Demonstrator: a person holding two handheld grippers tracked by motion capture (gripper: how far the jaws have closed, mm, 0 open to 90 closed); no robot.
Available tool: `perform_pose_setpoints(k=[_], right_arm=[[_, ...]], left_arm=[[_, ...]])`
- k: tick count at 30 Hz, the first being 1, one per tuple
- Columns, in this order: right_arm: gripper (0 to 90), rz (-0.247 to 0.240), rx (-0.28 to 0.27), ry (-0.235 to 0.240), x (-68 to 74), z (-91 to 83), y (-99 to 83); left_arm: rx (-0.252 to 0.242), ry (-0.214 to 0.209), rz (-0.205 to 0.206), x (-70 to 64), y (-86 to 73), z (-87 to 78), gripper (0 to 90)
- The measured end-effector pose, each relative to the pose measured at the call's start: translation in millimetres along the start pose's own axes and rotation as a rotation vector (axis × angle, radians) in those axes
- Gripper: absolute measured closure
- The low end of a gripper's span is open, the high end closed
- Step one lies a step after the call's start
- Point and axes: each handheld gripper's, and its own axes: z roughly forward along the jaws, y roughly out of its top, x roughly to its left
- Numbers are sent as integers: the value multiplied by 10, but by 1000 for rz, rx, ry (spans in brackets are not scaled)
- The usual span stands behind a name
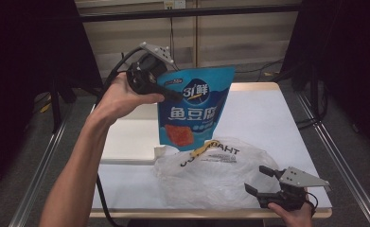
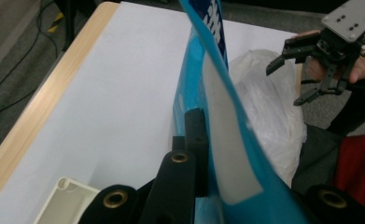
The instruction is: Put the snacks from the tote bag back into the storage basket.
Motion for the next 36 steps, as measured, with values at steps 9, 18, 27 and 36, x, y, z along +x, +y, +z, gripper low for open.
perform_pose_setpoints(k=[9,18,27,36], right_arm=[[191,1,8,-1,2,14,2],[189,3,6,1,0,16,1],[187,-9,-4,11,16,5,7],[173,-25,-28,0,36,-29,15]], left_arm=[[-17,48,-10,85,51,-270,900],[-29,80,-34,194,-4,-447,900],[-28,91,-97,373,-189,-479,900],[-24,126,-131,477,-291,-617,900]])
